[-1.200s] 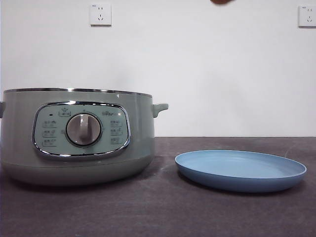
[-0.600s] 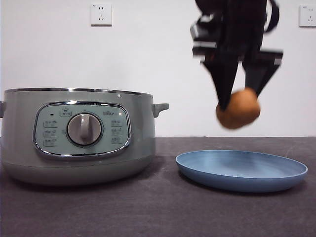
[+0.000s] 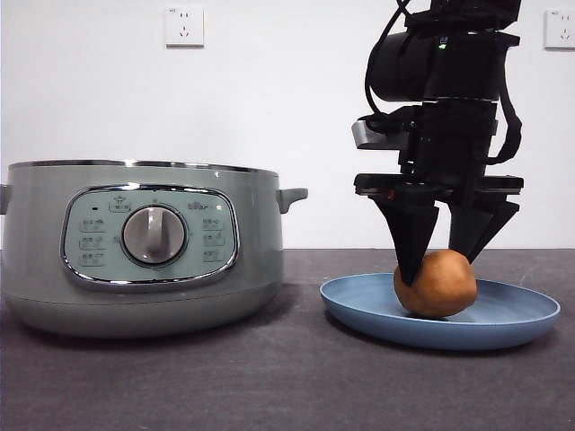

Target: Take the potato out from the steamer,put the potato on the plate,close the lid

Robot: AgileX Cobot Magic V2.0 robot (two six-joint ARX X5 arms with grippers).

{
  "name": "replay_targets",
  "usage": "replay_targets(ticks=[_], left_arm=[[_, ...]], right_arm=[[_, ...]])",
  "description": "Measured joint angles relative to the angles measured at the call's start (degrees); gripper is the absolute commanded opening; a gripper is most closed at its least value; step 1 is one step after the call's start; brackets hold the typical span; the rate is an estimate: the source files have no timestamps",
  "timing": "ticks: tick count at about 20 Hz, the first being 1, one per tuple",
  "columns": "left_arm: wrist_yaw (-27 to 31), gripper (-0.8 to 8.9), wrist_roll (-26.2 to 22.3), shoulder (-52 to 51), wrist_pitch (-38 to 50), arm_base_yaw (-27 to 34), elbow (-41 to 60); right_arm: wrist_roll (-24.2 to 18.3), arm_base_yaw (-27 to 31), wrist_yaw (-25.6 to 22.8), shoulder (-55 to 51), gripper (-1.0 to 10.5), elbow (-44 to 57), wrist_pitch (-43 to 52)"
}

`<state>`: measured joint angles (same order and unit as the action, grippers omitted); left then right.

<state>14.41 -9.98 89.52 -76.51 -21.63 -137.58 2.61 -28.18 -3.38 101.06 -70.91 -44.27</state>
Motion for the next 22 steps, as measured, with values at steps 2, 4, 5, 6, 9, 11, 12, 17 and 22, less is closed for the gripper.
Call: replay_targets(ticks=[2,4,5,6,9,11,12,17,22], left_arm=[[-2.1,-0.09,0.0,0.0,0.0,0.0,0.0],[-3.1,-0.09,0.0,0.0,0.0,0.0,0.0],[-3.1,-0.09,0.0,0.0,0.0,0.0,0.0],[-3.1,-0.09,0.0,0.0,0.0,0.0,0.0],[-3.1,-0.08,0.1,0.0,0.0,0.0,0.0],[-4.7,-0.08,0.1,0.0,0.0,0.0,0.0],[-6.5,-0.08,0.1,0.0,0.0,0.1,0.0],[-9.1,-0.08,0.2,0.6,0.0,0.0,0.0],[-12.8,-0.08,1.0,2.7,0.0,0.1,0.0]], right_arm=[[0.0,0.0,0.0,0.0,2.1,0.0,0.0],[0.0,0.0,0.0,0.0,5.2,0.0,-0.1],[0.0,0.0,0.0,0.0,5.8,0.0,-0.2],[0.0,0.0,0.0,0.0,5.7,0.0,-0.5],[0.0,0.0,0.2,-0.7,5.7,0.7,-2.6],[0.3,0.0,0.2,-4.4,5.7,0.6,-2.8],[0.2,0.1,0.3,-7.3,5.7,0.4,-2.8],[0.2,0.1,0.4,-23.9,5.7,-0.4,-2.6],[0.4,0.1,0.3,-38.7,5.6,-0.4,-2.7]])
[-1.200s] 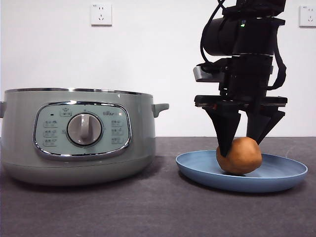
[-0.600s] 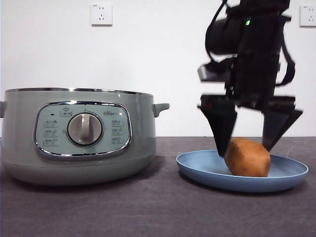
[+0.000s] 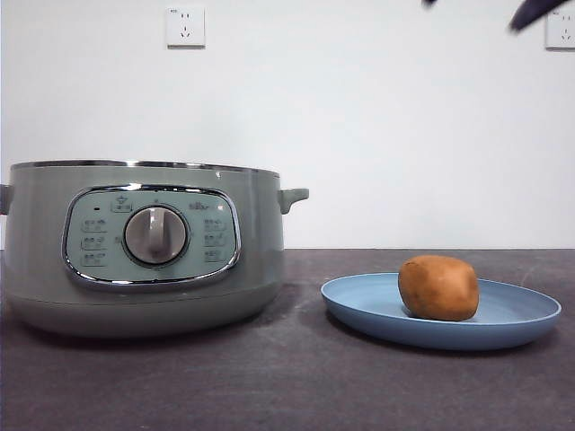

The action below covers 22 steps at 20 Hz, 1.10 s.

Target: Take the potato out from the steamer,put the potato on the plate,close the lid

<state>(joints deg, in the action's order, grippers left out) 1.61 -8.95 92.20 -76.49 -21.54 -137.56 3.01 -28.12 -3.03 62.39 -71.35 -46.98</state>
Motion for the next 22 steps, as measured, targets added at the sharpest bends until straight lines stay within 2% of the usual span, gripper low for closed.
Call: replay_targets(ticks=[7,10,18,22], left_arm=[[-0.9,-0.08,0.7,1.7,0.9,0.0,3.8],[-2.1,-0.08,1.1,1.7,5.5,0.0,11.1],[-2.0,-0.09,2.8,-0.3,16.3,-0.2,35.5],[-2.1,-0.08,4.0,-4.9,23.7,-0.8,43.6]], right_arm=[[0.4,0.0,-0.8,-8.5,5.6,0.0,-0.9],[0.5,0.0,-3.1,-8.5,5.6,0.0,-2.4],[0.3,0.0,-3.2,-8.4,5.6,0.0,-3.1],[0.2,0.0,-3.2,-8.4,5.6,0.0,-3.1]])
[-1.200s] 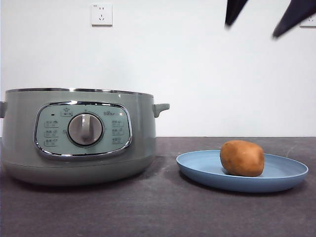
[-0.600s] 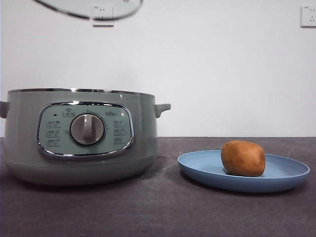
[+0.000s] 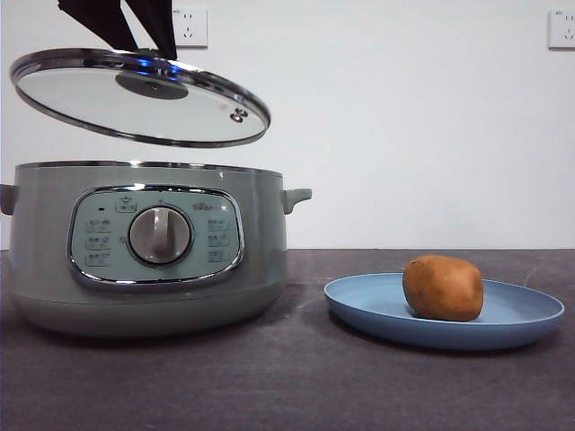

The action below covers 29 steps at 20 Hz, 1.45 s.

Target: Take the potato out from the steamer,put the potato on the plate,close the lid

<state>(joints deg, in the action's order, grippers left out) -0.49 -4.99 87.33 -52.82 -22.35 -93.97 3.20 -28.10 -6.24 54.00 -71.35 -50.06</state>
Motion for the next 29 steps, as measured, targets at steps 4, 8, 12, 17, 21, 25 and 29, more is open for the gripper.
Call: replay_targets(ticks=[4,8,12,17,21,25,29], left_arm=[[-0.5,-0.09,1.3,-2.6,6.6,-0.8,8.9],[-0.6,-0.09,2.5,-3.1,11.7,-1.4,17.0],[-0.7,-0.09,2.7,-3.6,12.0,-1.4,17.6],[-0.7,0.83,2.7,-3.8,10.6,-1.4,17.6],[-0.7,5.42,3.2,-3.8,10.4,-1.4,17.5],[-0.4,5.42,4.2,-3.4,7.7,-1.4,18.4],[1.4,5.4,4.4,-3.4,4.6,-1.4,13.0]], right_arm=[[0.0,0.0,0.0,0.0,5.6,0.0,0.0],[-0.1,0.0,-1.5,0.0,5.6,0.0,0.0],[-0.2,0.0,-1.5,0.0,5.6,0.0,0.0],[-0.2,0.0,-1.5,0.0,5.6,0.0,1.0],[-0.2,0.0,-1.5,0.0,5.6,0.0,1.0],[-0.2,0.0,-1.5,0.0,5.6,0.0,1.0],[-0.2,0.0,-1.3,0.0,5.6,0.0,1.0]])
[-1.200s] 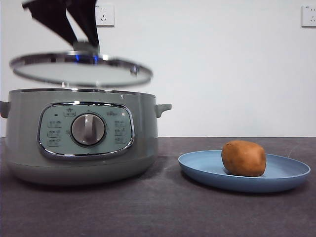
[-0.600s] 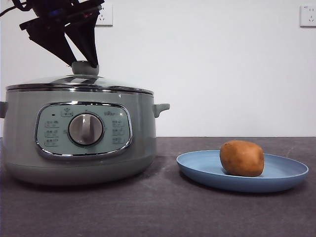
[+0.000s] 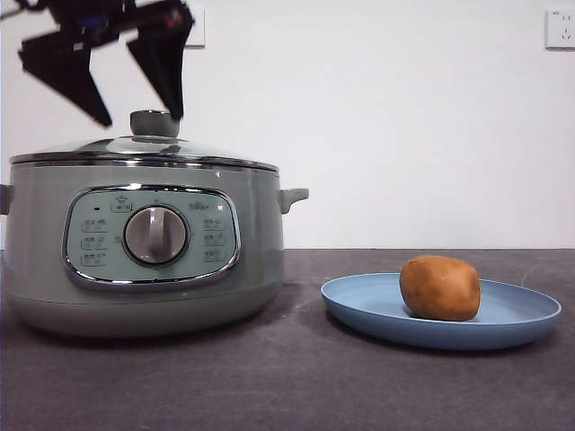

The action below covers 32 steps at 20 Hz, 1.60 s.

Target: Take the potato out from the steamer,put the potato on the plate,close the lid

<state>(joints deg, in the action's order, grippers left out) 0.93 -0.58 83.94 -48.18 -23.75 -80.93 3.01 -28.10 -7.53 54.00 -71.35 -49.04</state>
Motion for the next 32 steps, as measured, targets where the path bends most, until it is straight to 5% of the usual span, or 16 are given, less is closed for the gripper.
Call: replay_targets(ticks=[5,8,13,15,16,17,18,32], left_arm=[[-4.5,5.34,-0.1,0.0,-14.5,0.0,-17.2],[-12.7,5.33,-2.1,0.0,-27.7,0.0,-28.7],[-16.2,5.3,-3.9,-2.3,-28.7,-0.7,-35.6],[-16.2,5.14,-3.9,-2.4,-28.7,-1.0,-35.6],[-16.2,3.59,-3.9,-2.3,-28.7,-1.0,-35.6],[-16.2,0.98,-4.0,-2.2,-28.7,-1.0,-35.6],[-16.2,0.08,-4.5,-2.2,-28.7,-1.2,-35.6],[-16.1,-0.04,-5.6,-2.2,-28.7,-1.7,-35.6]], right_arm=[[0.0,0.0,2.8,0.0,5.6,0.0,-0.5],[-1.1,0.0,12.2,0.0,5.6,0.0,-0.6],[-2.2,0.0,28.8,0.0,5.6,0.0,-0.7],[-2.2,0.0,29.8,0.0,5.2,0.0,-0.7],[-2.2,0.0,29.9,0.0,3.8,0.0,-0.8],[-2.2,0.0,29.9,0.0,1.6,0.0,-1.1],[-2.3,0.0,29.8,0.0,-0.3,0.0,-1.4],[-3.7,0.0,29.7,0.0,0.0,0.0,-1.8]])
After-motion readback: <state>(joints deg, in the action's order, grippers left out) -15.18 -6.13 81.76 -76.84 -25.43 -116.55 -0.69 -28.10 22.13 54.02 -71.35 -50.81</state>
